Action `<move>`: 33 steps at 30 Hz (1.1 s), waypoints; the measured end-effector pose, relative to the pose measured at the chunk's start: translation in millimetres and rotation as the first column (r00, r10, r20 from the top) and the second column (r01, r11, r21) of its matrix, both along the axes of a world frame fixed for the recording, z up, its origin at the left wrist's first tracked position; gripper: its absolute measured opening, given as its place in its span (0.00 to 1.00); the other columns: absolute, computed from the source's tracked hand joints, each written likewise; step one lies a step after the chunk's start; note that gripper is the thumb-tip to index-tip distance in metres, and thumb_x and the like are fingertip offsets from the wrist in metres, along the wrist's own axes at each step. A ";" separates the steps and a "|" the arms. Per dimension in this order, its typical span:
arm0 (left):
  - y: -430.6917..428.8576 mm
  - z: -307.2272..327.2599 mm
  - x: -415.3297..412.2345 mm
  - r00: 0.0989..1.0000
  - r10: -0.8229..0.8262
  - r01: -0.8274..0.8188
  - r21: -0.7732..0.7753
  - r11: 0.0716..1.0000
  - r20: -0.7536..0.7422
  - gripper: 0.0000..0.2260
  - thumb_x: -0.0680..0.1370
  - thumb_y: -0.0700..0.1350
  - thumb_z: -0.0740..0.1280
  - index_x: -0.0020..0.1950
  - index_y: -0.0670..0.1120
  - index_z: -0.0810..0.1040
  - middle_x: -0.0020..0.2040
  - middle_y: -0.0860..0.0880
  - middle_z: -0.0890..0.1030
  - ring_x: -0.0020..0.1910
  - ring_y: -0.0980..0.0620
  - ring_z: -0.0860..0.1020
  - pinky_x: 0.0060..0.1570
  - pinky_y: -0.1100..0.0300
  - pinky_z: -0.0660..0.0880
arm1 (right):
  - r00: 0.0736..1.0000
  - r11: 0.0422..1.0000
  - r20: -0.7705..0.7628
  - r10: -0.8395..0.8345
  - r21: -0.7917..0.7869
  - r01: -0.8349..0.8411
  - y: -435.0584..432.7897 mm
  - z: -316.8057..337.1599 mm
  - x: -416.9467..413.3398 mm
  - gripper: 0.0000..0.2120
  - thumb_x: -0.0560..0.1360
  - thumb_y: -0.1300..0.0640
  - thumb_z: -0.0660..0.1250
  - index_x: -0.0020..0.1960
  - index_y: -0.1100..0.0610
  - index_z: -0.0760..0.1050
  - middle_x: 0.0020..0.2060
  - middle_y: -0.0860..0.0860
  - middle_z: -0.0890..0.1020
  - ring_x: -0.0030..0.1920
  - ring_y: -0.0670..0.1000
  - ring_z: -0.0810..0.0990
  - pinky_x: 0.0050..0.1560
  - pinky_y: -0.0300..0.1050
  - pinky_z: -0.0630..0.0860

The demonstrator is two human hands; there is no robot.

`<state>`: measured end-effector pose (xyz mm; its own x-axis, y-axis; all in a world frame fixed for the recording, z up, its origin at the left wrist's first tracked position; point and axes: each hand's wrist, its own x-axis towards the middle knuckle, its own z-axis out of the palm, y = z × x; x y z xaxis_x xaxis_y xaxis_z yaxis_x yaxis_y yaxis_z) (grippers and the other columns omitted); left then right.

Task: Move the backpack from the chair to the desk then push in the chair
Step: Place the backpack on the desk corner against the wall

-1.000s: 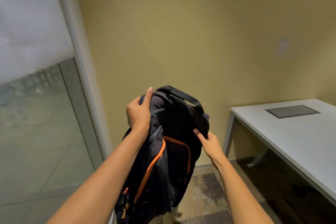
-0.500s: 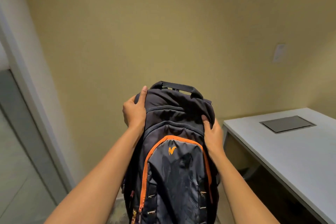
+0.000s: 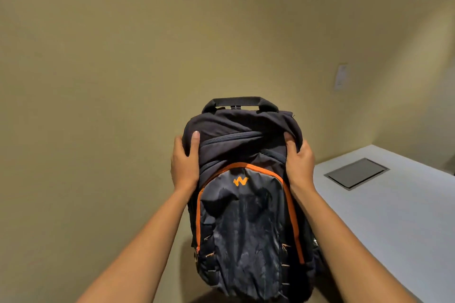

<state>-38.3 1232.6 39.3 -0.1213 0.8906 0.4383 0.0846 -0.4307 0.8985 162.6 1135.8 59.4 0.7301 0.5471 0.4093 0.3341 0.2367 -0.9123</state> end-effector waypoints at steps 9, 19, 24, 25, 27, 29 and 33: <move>77.8 9.4 92.2 0.968 -0.229 0.224 0.052 0.973 0.104 0.18 0.76 0.62 0.60 0.59 0.55 0.76 0.49 0.66 0.78 0.50 0.67 0.75 0.48 0.73 0.69 | 0.976 0.975 -0.006 -0.219 0.036 0.219 54.8 16.8 83.7 0.12 0.78 0.46 0.61 0.52 0.54 0.73 0.45 0.49 0.77 0.48 0.50 0.76 0.48 0.44 0.71; 121.3 47.3 212.4 0.971 -0.237 0.238 0.066 0.969 -0.018 0.17 0.76 0.64 0.59 0.48 0.54 0.79 0.39 0.61 0.78 0.41 0.58 0.76 0.39 0.64 0.68 | 0.905 0.905 -0.073 -0.420 0.047 0.424 84.5 13.3 182.5 0.23 0.78 0.43 0.60 0.63 0.59 0.74 0.57 0.57 0.79 0.52 0.51 0.75 0.53 0.43 0.70; 136.4 56.1 271.2 0.974 -0.224 0.224 0.100 0.969 -0.016 0.17 0.75 0.65 0.59 0.41 0.54 0.77 0.35 0.60 0.78 0.37 0.58 0.76 0.36 0.63 0.68 | 0.880 0.878 -0.043 -0.473 0.065 0.475 102.7 19.5 243.9 0.23 0.78 0.43 0.60 0.62 0.60 0.74 0.57 0.58 0.80 0.54 0.54 0.77 0.54 0.44 0.71; 138.8 57.7 284.2 0.976 -0.217 0.217 0.106 0.970 -0.012 0.17 0.75 0.65 0.59 0.40 0.54 0.76 0.34 0.60 0.78 0.36 0.60 0.76 0.35 0.65 0.68 | 0.880 0.878 -0.036 -0.474 0.065 0.475 106.8 21.6 257.8 0.23 0.78 0.43 0.60 0.61 0.60 0.74 0.57 0.58 0.80 0.55 0.56 0.77 0.55 0.46 0.72; 143.3 62.5 311.3 0.980 -0.200 0.198 0.112 0.974 0.001 0.17 0.75 0.65 0.59 0.37 0.55 0.74 0.33 0.60 0.78 0.35 0.63 0.75 0.34 0.66 0.66 | 0.886 0.883 -0.025 -0.463 0.066 0.464 116.0 27.9 287.8 0.22 0.78 0.43 0.60 0.61 0.60 0.74 0.56 0.57 0.80 0.56 0.56 0.77 0.56 0.48 0.73; 148.1 68.0 339.9 0.983 -0.180 0.177 0.110 0.978 0.020 0.16 0.75 0.65 0.59 0.34 0.57 0.72 0.32 0.59 0.77 0.34 0.63 0.75 0.33 0.67 0.65 | 0.896 0.893 -0.005 -0.445 0.072 0.444 126.5 36.2 319.7 0.22 0.78 0.43 0.60 0.61 0.59 0.74 0.56 0.57 0.80 0.56 0.56 0.77 0.55 0.46 0.73; 160.9 75.0 397.6 0.986 -0.153 0.146 0.093 0.985 0.063 0.16 0.75 0.65 0.59 0.36 0.56 0.73 0.33 0.59 0.78 0.34 0.63 0.75 0.34 0.67 0.65 | 0.901 0.902 0.059 -0.430 0.073 0.426 148.5 52.4 381.0 0.22 0.79 0.44 0.59 0.61 0.60 0.75 0.57 0.58 0.80 0.57 0.57 0.77 0.54 0.44 0.71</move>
